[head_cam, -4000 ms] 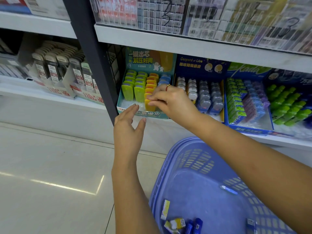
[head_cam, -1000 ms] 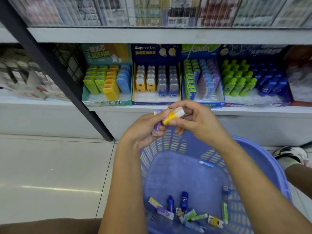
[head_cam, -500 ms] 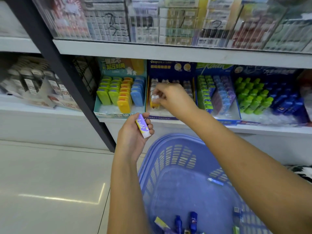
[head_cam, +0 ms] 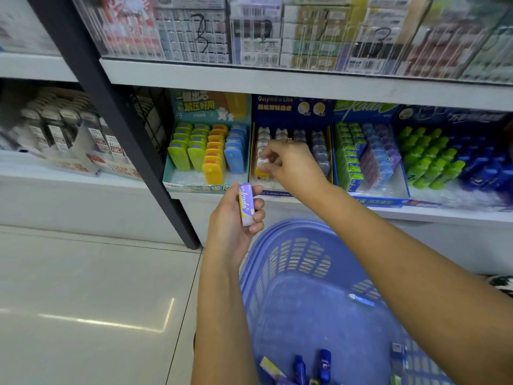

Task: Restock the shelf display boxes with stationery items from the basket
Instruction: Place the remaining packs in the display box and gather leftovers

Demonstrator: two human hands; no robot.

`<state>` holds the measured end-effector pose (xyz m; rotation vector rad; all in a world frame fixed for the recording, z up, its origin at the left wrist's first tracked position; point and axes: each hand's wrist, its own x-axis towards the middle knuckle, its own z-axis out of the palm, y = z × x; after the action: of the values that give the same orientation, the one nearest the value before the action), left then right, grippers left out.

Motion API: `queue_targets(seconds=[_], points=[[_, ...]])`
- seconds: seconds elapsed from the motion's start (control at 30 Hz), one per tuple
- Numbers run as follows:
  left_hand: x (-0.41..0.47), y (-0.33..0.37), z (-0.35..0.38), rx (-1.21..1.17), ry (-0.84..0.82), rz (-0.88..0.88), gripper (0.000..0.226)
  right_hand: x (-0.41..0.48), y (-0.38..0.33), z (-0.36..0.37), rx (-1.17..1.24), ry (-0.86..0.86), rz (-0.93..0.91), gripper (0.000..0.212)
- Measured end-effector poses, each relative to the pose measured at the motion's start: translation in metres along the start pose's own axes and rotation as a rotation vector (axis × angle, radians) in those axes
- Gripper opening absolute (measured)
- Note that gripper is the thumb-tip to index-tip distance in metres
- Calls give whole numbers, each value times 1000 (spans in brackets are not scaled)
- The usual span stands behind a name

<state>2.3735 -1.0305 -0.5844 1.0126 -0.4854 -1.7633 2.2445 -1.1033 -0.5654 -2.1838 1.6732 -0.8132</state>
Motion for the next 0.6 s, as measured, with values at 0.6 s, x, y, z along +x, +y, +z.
queue_targets(seconds=[0.6], points=[[-6, -40, 72, 467, -50, 102, 50, -92, 20, -86, 682, -125, 156, 18]])
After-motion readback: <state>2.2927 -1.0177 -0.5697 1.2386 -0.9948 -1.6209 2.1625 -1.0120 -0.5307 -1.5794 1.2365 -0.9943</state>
